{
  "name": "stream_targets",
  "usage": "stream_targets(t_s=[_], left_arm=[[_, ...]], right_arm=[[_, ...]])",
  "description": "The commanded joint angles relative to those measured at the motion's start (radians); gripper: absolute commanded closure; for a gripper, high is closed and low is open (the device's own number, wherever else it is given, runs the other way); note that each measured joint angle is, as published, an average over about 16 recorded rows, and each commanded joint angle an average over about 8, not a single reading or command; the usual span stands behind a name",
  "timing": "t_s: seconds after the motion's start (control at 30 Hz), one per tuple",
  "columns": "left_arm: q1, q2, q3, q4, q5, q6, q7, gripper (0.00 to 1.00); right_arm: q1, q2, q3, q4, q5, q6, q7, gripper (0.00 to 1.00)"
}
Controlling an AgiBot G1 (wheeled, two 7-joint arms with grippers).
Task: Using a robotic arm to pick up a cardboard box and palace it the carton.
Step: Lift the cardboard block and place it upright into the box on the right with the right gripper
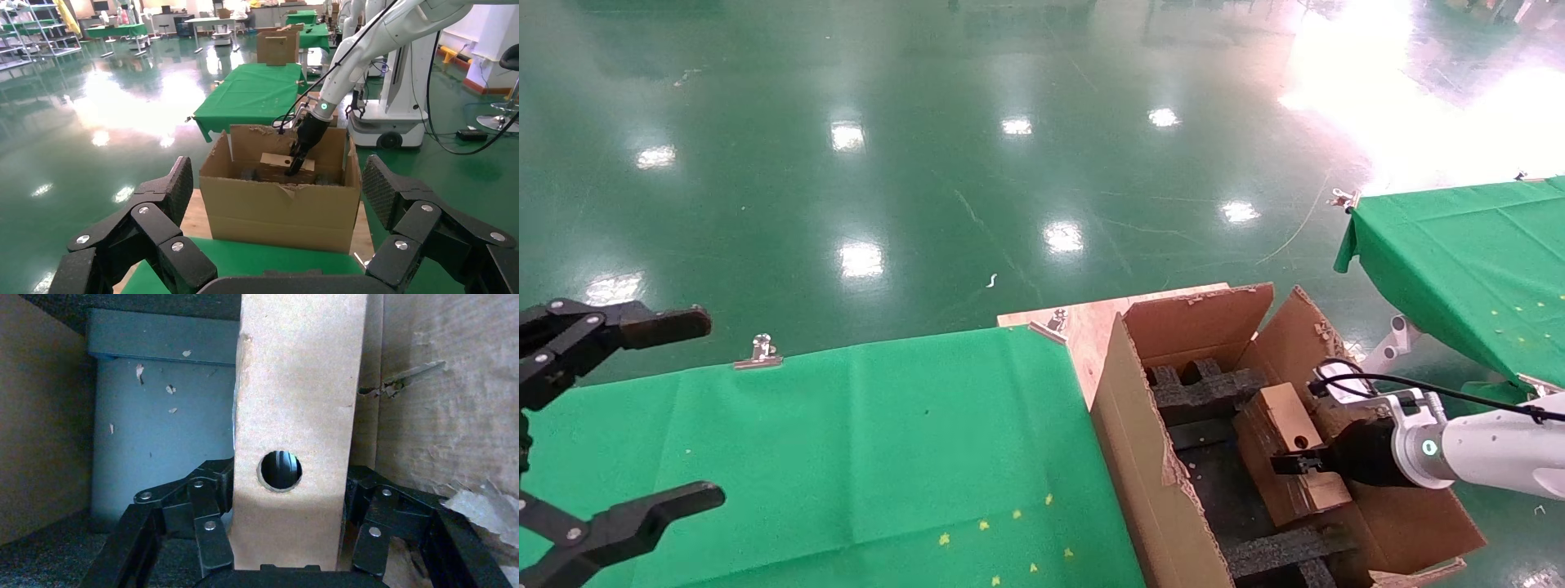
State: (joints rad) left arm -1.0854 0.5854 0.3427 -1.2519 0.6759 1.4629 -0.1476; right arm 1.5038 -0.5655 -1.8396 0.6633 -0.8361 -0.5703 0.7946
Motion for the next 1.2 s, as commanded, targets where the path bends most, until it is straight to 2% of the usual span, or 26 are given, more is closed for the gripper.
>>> stream_targets(t_s=[0.03, 0.77, 1.0, 1.2], left_arm=[[0.000, 0.000, 0.000, 0.000, 0.000, 0.000, 0.000, 0.00], [0.000, 0.000, 0.000, 0.000, 0.000, 0.000, 0.000, 0.00], [0.000, 0.000, 0.000, 0.000, 0.000, 0.000, 0.000, 0.00], [0.000, 0.000, 0.000, 0.000, 0.000, 0.000, 0.000, 0.00]], right_arm=[[0.001, 0.002, -0.001, 0.003, -0.001, 0.001, 0.003, 0.00], [0.069, 0.023, -0.001, 0.034, -0.036, 0.008, 0.004, 0.00], [0.141, 0.048, 0.003, 0.086, -0.067, 0.022, 0.014, 0.00], [0.245, 0.082, 0.022, 0.182, -0.097, 0.019, 0.025, 0.00]])
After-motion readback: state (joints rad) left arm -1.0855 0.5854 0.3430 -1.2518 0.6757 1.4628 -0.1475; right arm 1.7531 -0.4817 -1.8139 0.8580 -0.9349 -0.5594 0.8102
